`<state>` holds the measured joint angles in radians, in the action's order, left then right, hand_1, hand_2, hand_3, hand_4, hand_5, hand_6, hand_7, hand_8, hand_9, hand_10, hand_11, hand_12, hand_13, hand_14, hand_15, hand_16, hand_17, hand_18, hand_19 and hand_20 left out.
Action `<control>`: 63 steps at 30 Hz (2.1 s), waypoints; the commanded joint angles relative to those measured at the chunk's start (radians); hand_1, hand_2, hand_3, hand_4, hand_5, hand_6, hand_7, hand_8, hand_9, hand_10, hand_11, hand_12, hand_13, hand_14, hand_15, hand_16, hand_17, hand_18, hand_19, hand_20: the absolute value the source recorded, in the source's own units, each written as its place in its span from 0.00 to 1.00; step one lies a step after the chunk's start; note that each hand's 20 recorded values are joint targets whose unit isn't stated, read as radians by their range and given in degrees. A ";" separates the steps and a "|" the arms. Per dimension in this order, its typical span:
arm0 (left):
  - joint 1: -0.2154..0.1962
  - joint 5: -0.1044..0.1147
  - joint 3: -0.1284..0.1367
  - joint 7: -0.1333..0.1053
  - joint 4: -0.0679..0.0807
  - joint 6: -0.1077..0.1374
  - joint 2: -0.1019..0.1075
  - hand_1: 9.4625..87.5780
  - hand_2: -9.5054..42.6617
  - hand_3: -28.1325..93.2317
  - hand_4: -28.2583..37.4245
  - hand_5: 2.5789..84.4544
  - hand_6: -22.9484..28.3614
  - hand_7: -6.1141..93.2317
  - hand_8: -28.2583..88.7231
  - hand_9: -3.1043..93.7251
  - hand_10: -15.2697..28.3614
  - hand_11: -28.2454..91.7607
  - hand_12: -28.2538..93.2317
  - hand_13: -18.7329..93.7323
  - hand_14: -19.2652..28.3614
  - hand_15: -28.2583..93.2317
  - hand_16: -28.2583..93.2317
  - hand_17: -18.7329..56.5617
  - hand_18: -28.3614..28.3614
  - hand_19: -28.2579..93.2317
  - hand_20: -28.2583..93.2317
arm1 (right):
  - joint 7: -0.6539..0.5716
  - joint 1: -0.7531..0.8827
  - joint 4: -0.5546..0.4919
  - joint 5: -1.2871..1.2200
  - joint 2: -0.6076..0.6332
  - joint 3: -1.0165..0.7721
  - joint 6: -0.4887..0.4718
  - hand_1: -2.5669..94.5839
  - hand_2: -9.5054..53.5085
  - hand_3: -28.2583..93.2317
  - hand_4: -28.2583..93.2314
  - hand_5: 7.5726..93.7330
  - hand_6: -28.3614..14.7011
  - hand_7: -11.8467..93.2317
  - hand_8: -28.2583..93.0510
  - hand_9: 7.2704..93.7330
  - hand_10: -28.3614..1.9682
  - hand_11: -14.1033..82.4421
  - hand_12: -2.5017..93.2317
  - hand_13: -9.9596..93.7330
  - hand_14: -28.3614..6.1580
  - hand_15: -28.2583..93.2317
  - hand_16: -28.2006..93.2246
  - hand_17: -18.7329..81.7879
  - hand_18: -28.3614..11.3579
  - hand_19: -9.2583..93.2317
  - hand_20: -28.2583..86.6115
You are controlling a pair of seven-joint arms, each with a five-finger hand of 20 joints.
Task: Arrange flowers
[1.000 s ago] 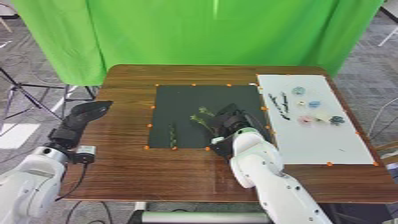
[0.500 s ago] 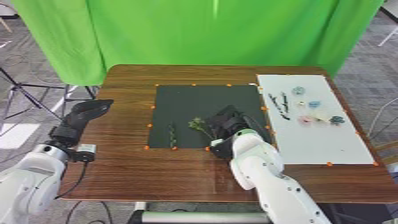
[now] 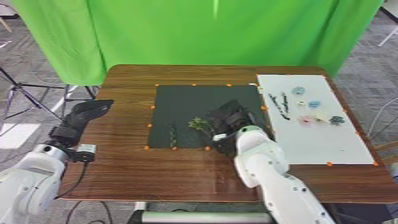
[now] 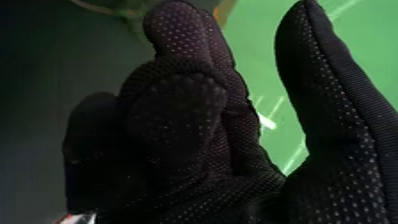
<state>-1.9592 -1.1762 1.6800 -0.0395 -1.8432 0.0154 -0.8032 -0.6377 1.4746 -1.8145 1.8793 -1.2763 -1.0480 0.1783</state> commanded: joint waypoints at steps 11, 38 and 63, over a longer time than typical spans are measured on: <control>0.005 -0.004 0.007 0.022 0.008 -0.035 -0.012 0.24 0.20 0.75 0.14 0.45 0.55 0.16 0.19 0.38 0.63 0.36 0.32 0.40 0.70 0.28 0.23 0.27 0.64 0.25 0.32 | -0.041 0.120 -0.083 0.012 0.056 -0.065 -0.023 0.41 0.00 0.70 0.16 0.77 0.51 0.44 0.16 0.99 0.46 0.42 0.25 1.00 0.74 0.66 0.39 0.95 0.62 0.87 0.59; 0.021 -0.005 0.001 0.029 0.018 -0.062 -0.014 0.24 0.20 0.75 0.13 0.45 0.55 0.16 0.19 0.37 0.63 0.36 0.32 0.39 0.70 0.28 0.23 0.26 0.65 0.25 0.32 | -0.043 0.153 -0.131 -0.027 0.052 -0.018 -0.132 0.39 0.02 0.70 0.16 0.79 0.51 0.45 0.15 1.00 0.44 0.42 0.26 1.00 0.72 0.66 0.40 0.94 0.60 0.89 0.57; 0.021 -0.003 0.012 0.047 0.022 -0.084 -0.027 0.24 0.20 0.75 0.13 0.44 0.55 0.16 0.19 0.37 0.63 0.35 0.32 0.39 0.69 0.28 0.23 0.26 0.65 0.25 0.32 | 0.041 0.116 -0.213 0.053 0.110 -0.115 0.090 0.38 0.02 0.71 0.16 0.79 0.52 0.45 0.15 1.00 0.45 0.43 0.26 1.00 0.72 0.67 0.40 0.94 0.57 0.91 0.56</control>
<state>-1.9289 -1.1767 1.6795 -0.0082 -1.8215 -0.0548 -0.8180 -0.6363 1.6338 -1.9745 1.7696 -1.2226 -1.1090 0.0892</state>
